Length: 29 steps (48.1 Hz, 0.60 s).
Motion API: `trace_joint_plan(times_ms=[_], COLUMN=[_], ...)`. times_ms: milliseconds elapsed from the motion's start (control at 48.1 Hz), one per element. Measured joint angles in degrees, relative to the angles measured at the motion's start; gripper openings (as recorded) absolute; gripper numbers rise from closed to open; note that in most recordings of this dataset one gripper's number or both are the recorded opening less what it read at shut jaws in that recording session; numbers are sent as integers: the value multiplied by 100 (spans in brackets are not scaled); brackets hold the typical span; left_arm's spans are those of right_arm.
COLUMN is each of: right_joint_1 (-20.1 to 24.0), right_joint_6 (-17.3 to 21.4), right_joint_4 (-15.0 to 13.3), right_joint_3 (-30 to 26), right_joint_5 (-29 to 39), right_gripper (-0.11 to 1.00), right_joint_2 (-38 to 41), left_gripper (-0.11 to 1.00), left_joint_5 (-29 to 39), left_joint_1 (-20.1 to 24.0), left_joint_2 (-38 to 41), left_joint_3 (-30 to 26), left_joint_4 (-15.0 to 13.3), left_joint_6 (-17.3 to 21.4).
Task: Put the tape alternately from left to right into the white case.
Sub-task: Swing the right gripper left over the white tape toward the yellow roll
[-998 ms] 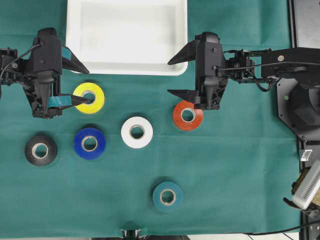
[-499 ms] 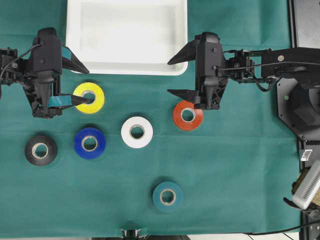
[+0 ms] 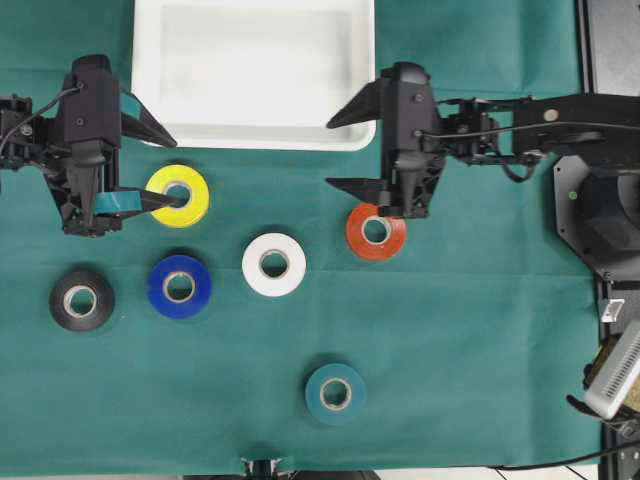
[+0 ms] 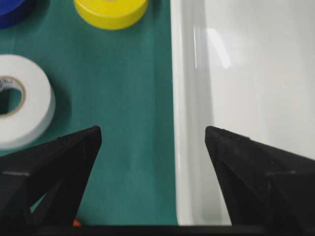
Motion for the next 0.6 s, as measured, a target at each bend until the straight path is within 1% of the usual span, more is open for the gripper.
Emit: trace_joint_plan(times_ms=[187, 603], right_joint_1=[202, 475], right_joint_6=[0, 0], right_joint_4=[-9, -229], right_joint_3=[-404, -1433], right_joint_5=[26, 624], right_gripper=[79, 79], right_joint_2=[378, 1459], left_gripper=[93, 93], left_joint_5=[0, 0], left_joint_1=[0, 0], left_joint_2=[0, 0], left_joint_3=[0, 0], left_joint_4=[-9, -9], left_joint_6=[0, 0])
